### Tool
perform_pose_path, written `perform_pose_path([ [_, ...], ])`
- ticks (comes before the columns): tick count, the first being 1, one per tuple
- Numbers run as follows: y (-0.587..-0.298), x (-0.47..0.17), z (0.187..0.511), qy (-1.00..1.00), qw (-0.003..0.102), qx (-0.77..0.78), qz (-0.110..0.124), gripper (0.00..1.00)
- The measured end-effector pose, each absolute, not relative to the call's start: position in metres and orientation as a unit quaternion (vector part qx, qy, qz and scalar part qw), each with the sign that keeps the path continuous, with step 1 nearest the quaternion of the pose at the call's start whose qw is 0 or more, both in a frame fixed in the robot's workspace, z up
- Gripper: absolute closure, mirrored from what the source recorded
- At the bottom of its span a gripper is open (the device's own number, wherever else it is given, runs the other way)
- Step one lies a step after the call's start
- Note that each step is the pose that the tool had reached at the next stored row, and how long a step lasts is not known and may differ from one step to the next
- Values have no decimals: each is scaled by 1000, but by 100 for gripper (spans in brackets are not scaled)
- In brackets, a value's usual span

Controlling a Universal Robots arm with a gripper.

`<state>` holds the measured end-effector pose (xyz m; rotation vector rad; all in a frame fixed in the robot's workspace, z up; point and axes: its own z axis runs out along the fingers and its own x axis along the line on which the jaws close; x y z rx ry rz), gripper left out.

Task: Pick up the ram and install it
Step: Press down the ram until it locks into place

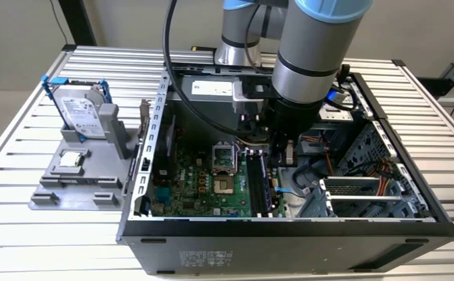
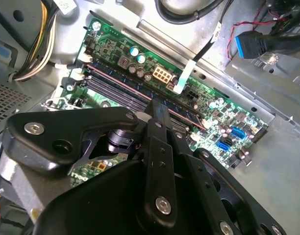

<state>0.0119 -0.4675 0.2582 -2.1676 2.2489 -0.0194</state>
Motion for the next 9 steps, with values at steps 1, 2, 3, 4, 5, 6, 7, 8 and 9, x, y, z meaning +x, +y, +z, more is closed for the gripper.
perform_pose_path([
  [1, -467, 12, 257, 720, 9, -694, -6, 100],
  [2, -467, 12, 257, 720, 9, -694, -6, 100],
  [3, -467, 12, 256, 719, 9, -694, -6, 100],
  [4, -467, 12, 255, 719, 9, -695, -6, 100],
  [5, -467, 12, 254, 719, 9, -695, -6, 100],
  [6, -467, 12, 253, 719, 9, -695, -6, 100],
  [7, -467, 12, 252, 719, 9, -695, -6, 100],
  [8, -467, 12, 251, 719, 9, -695, -6, 100],
  [9, -467, 12, 251, 718, 9, -695, -6, 100],
])
